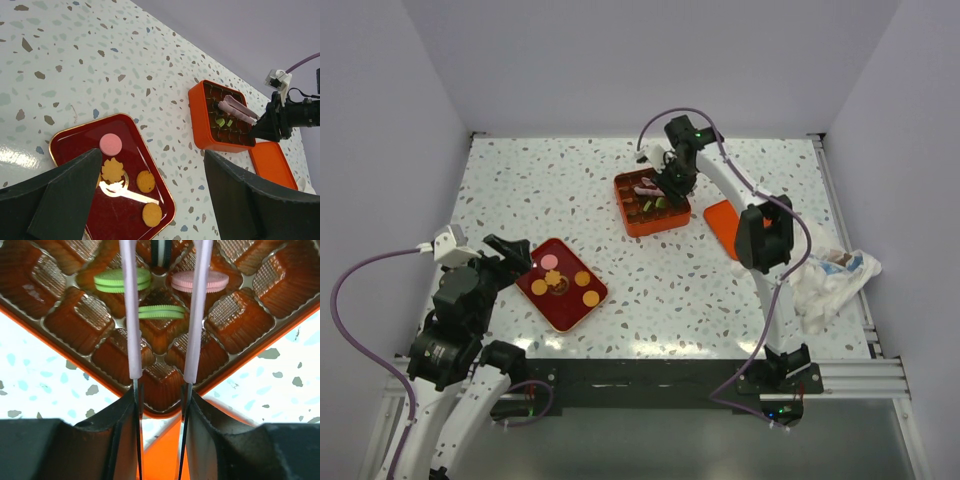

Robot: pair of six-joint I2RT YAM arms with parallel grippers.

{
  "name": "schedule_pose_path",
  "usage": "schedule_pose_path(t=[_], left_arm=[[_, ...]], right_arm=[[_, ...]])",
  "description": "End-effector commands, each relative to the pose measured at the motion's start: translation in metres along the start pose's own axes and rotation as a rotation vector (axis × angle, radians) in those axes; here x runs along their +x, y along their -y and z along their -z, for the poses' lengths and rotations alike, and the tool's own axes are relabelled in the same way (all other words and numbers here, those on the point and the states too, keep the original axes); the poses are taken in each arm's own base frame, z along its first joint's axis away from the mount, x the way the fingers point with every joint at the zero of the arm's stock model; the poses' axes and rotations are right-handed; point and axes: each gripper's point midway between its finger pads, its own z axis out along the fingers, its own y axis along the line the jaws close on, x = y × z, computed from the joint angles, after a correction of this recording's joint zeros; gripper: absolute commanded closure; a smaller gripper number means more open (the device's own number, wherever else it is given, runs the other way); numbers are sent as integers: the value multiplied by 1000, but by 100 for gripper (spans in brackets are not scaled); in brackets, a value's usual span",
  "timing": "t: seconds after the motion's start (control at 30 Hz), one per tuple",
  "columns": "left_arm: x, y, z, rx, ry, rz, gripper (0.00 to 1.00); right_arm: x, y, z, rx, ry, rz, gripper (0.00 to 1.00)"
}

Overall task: Pack the cookies
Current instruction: Place the fake cookies in the packing box, then pick up the fake cookies from the plate.

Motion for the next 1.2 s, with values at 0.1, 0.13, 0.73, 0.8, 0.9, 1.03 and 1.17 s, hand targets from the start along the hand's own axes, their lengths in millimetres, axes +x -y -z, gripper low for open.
schedule_pose_path(t=[0.1, 0.13, 0.73, 0.8, 0.9, 1.03, 1.17], left_arm=[[-11, 9, 1, 29, 32, 3, 12], [-12, 9, 1, 31, 35, 3, 12], [-16, 4, 7, 4, 43, 3, 12], [-15, 3, 8, 3, 42, 8, 12], [-13, -1, 10, -4, 39, 13, 12], [-10, -4, 12, -13, 31, 16, 12], [-10, -6, 14, -16, 32, 17, 12]], right_arm=[[-47, -10, 65, -11, 220, 48, 69], [-46, -14, 67, -22, 224, 53, 71], [-32, -253, 52, -464, 222, 599, 74], [-30, -269, 44, -468, 206, 640, 74], [-30, -289, 28, -427, 166, 704, 73], [-55, -293, 12, -364, 176, 643, 73], [-77, -284, 1, -282, 201, 579, 72]])
